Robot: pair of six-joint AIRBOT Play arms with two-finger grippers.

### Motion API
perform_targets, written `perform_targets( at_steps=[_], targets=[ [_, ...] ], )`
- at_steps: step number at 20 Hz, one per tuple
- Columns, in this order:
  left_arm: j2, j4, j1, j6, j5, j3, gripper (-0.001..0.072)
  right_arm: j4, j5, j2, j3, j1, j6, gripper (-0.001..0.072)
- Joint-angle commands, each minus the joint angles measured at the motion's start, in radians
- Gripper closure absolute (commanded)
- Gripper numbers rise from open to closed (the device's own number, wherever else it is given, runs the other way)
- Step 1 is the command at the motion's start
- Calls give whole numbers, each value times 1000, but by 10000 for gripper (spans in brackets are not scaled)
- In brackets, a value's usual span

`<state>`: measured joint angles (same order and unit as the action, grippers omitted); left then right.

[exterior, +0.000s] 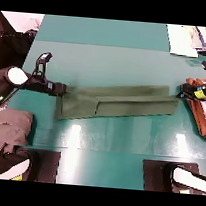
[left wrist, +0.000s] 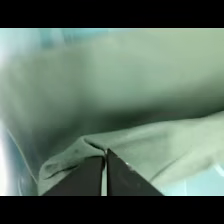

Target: Fold the shirts.

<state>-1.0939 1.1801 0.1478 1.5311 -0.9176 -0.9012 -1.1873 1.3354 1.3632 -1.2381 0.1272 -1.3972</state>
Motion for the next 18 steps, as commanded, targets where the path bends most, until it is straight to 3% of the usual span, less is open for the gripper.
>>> perform_targets(
  at_steps=[1,4,5,6,7,13,16,17,18],
  targets=[
    [-69,23,-1,6,138,-21,676,46,-8,144,-124,-8,-2,699],
    [-77,22,-1,7,217,-21,673,119,-31,230,-185,-8,-2,692],
    [-77,21,-1,7,233,-23,629,146,-42,253,-203,-8,-1,594],
    [-77,21,-1,14,243,-28,352,168,-52,275,-222,-6,0,327],
    [-77,20,-1,15,244,-35,192,175,-54,290,-238,-1,0,156],
    [-76,8,-1,14,46,-134,208,166,93,299,-236,94,128,143],
    [-76,-30,-1,14,-6,-131,209,177,97,307,-155,163,176,143],
    [-76,-38,-1,14,-11,-131,256,194,98,321,-134,179,193,142],
    [-76,-44,-1,13,-11,-131,544,217,100,337,-120,189,209,142]
  ],
)
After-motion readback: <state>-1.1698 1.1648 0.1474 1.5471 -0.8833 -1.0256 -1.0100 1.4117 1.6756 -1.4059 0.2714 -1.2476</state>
